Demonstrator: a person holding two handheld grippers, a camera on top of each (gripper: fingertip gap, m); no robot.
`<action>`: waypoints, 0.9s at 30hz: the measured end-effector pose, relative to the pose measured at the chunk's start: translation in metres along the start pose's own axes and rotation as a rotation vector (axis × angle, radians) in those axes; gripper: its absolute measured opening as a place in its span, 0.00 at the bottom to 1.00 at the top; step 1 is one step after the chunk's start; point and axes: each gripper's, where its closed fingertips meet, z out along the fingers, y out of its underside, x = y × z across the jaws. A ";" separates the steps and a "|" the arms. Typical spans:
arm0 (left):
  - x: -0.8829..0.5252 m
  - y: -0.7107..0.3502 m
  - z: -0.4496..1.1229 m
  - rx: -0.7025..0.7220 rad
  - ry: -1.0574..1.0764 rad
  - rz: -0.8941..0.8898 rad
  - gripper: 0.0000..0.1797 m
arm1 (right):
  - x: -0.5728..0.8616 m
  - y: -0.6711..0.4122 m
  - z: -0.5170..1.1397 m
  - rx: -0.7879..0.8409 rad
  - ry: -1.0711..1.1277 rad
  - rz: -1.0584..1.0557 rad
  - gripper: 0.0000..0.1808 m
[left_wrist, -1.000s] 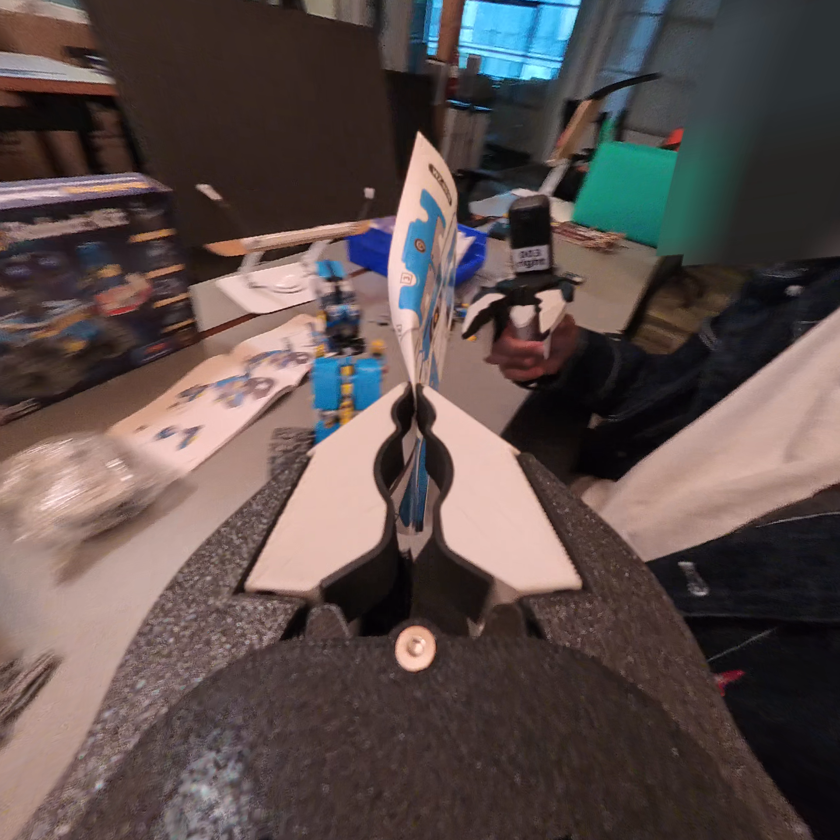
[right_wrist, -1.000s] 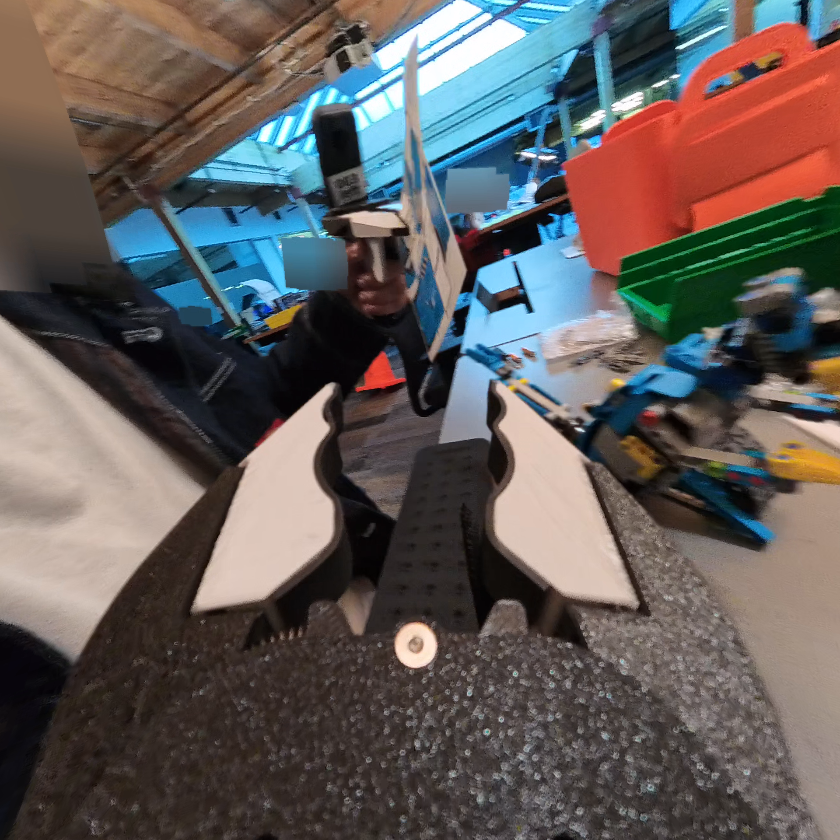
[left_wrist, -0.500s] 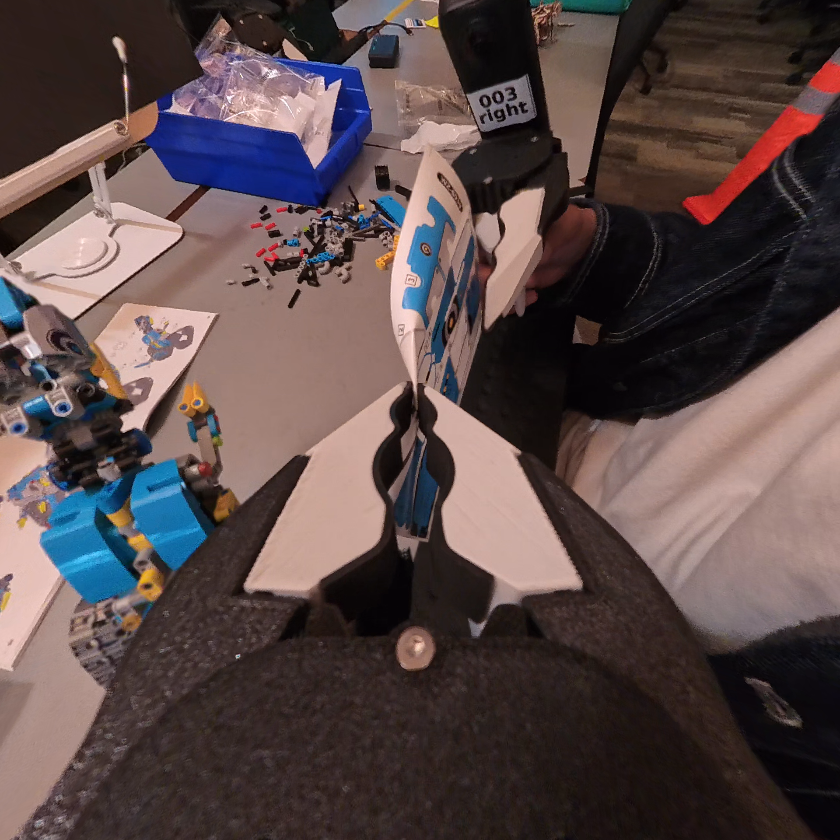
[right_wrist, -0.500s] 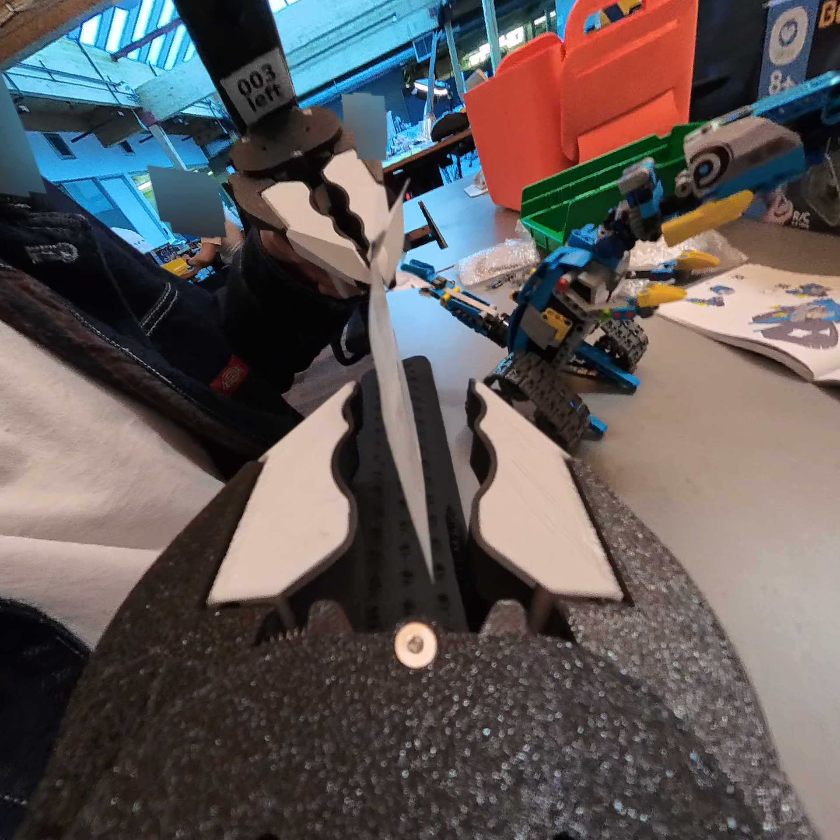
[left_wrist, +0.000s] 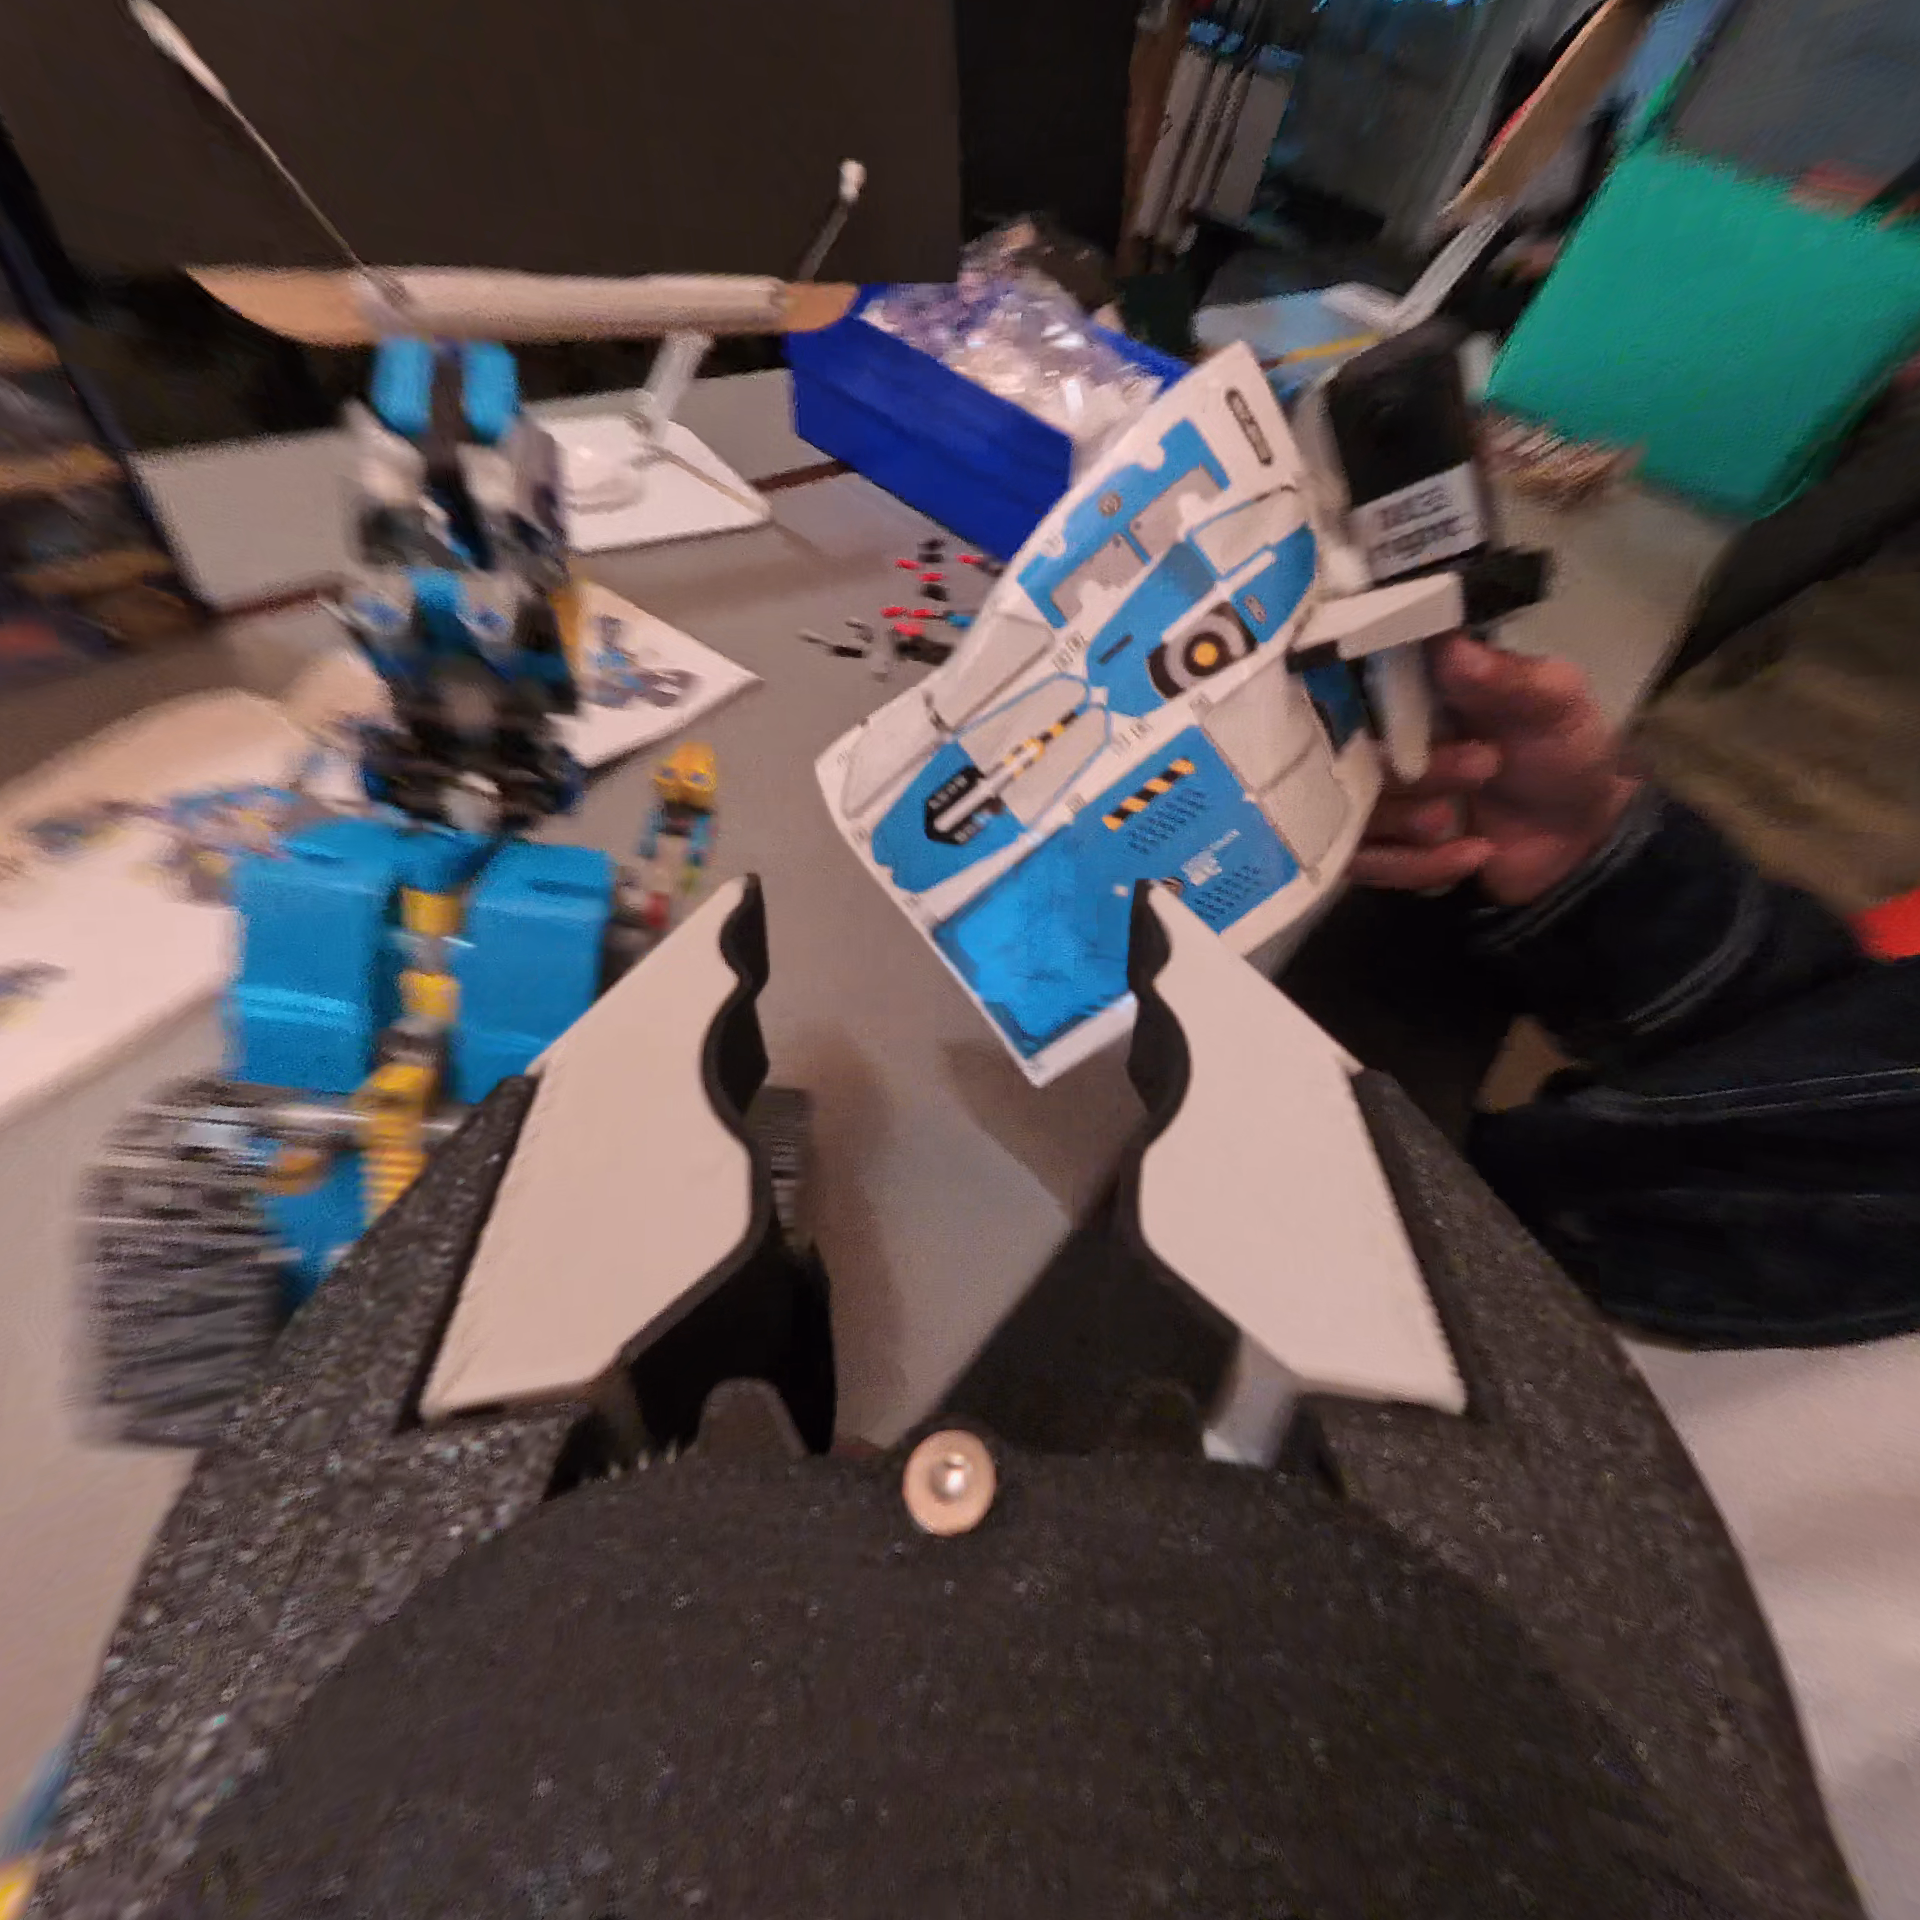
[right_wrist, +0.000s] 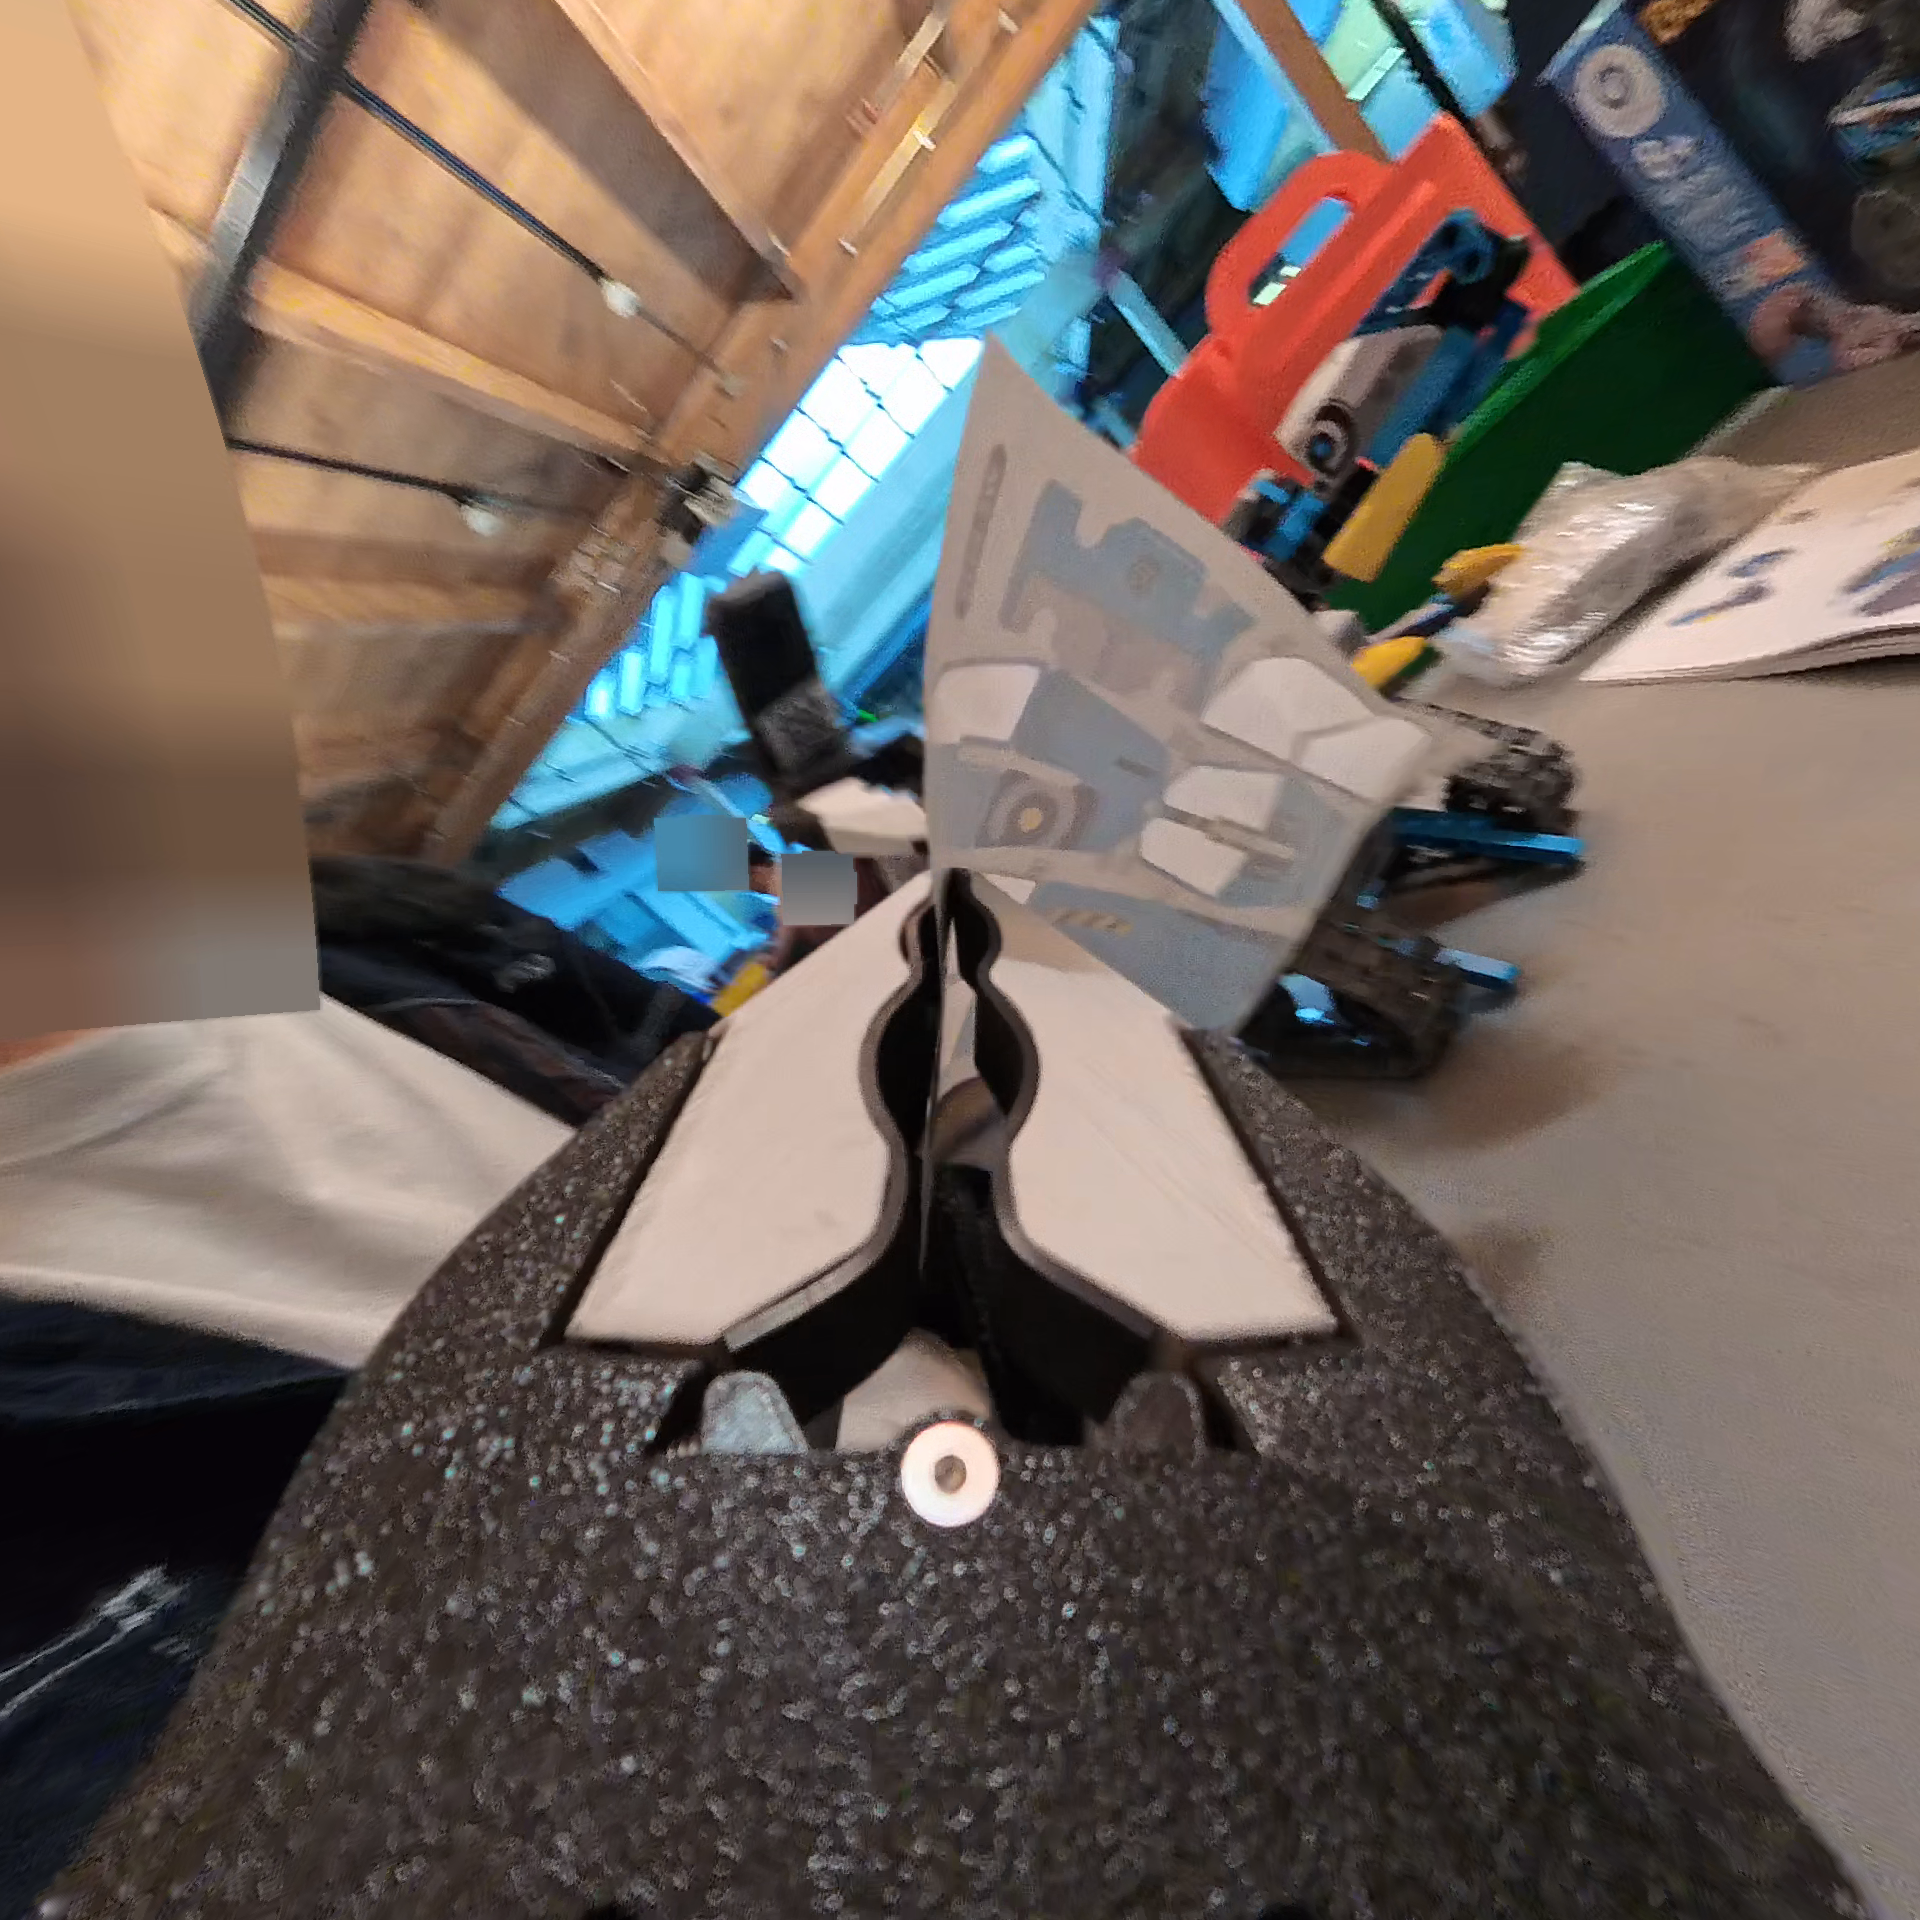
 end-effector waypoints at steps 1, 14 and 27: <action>0.009 0.006 0.005 0.010 0.080 -0.082 0.40 | -0.008 -0.002 0.000 0.014 -0.065 0.028 0.00; 0.074 0.002 0.019 0.183 0.795 -0.634 0.17 | -0.014 -0.004 -0.018 0.058 -0.182 0.078 0.00; 0.075 0.009 0.038 0.164 0.653 -0.498 0.00 | 0.007 0.001 -0.026 0.019 -0.039 0.027 0.00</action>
